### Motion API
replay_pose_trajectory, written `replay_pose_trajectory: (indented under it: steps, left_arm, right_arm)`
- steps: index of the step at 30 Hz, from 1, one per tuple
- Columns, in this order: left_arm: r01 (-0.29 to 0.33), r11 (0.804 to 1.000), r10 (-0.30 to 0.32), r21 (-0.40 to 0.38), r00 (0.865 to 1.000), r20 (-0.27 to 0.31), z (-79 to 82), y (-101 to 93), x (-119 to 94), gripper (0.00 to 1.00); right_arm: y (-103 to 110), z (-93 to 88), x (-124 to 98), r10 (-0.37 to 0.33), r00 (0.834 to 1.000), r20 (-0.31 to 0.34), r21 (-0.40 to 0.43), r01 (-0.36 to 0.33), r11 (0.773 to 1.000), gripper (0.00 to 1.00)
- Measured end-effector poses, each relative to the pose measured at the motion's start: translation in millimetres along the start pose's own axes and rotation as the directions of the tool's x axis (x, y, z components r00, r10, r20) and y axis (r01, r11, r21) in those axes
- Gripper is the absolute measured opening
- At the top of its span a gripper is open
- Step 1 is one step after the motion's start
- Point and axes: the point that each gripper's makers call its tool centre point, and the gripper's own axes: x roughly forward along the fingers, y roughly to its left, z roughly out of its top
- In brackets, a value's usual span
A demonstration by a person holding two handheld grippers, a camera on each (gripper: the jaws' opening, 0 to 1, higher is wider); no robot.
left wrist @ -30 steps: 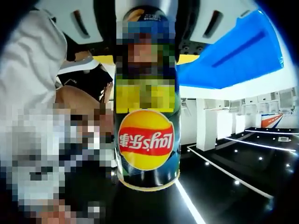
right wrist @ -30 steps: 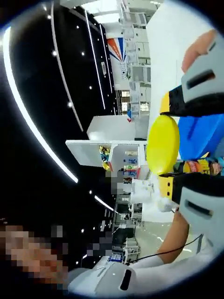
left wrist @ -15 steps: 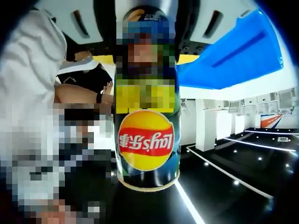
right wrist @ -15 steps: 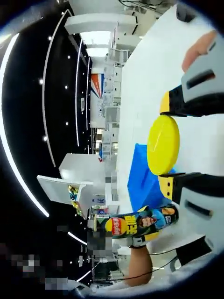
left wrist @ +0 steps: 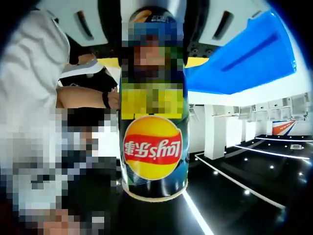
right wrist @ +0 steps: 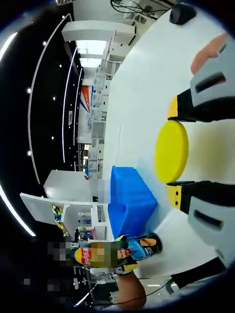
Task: Open the lid of the chip container on the table, take out the chips, place them into the box in front of the container, and close the lid
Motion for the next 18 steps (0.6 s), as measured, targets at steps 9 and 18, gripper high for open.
replay_pose_trajectory:
  steps: [9,18]
  left_arm:
    - [0.003,1.000,-0.003,-0.001,1.000,-0.001,-0.2,0.1,0.0,0.48]
    - [0.005,1.000,-0.005,-0.006,1.000,-0.016,-1.5,0.2,0.5,0.48]
  right_arm:
    - [-9.3,-16.8,1.5,-0.010,0.996,-0.083,0.013,0.012,1.000,0.42]
    - [-11.7,-26.7,-5.4,0.007,0.993,-0.115,-0.002,-0.008,1.000,0.46]
